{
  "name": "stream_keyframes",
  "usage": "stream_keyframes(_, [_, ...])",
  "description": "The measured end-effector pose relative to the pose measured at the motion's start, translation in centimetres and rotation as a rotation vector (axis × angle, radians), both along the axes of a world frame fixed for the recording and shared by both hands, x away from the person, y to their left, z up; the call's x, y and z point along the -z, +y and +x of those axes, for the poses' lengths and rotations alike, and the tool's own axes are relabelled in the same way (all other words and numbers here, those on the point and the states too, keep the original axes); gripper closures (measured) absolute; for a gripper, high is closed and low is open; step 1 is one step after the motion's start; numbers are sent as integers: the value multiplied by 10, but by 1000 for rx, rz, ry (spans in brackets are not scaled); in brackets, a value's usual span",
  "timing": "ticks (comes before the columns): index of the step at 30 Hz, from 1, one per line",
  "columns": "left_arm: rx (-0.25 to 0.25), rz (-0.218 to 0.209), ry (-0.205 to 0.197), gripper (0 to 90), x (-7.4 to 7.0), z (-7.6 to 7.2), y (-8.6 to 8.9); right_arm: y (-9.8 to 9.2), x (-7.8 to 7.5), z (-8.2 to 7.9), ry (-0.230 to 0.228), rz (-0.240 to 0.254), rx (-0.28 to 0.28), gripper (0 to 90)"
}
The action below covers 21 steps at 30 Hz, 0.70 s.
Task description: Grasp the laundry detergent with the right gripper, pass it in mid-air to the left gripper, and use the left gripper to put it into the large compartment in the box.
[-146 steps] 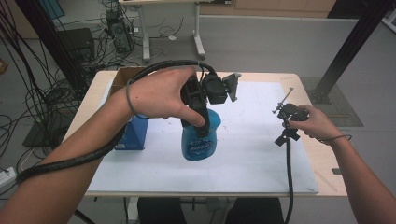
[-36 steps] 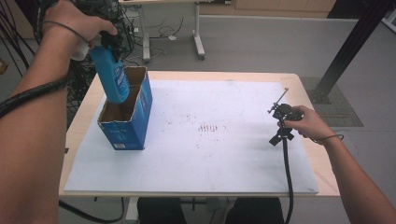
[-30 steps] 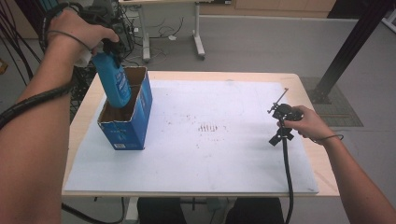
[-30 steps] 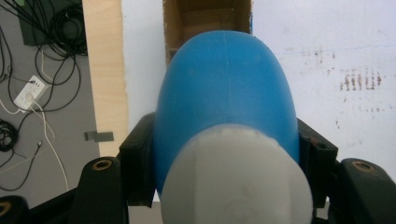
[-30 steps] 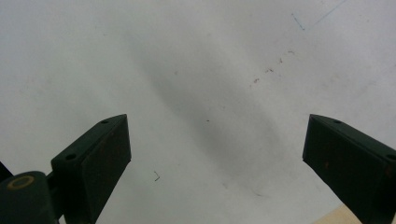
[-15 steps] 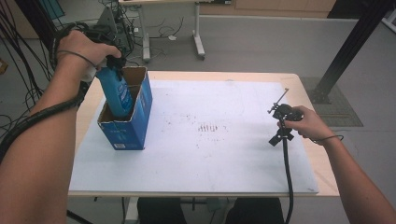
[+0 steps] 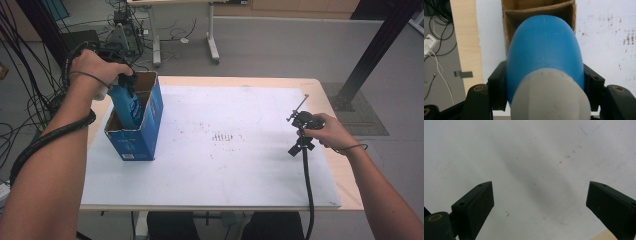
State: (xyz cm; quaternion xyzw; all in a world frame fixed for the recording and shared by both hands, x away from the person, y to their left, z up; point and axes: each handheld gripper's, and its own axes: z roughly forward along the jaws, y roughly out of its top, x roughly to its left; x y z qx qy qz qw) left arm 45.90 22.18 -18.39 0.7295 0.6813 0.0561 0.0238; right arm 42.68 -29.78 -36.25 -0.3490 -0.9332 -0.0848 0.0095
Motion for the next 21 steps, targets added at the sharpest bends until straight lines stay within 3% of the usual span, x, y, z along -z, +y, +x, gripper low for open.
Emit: stream_keyframes(21, [-1, -7, 31, 378, 46, -1, 1, -2, 1, 0, -1, 19, -7, 78])
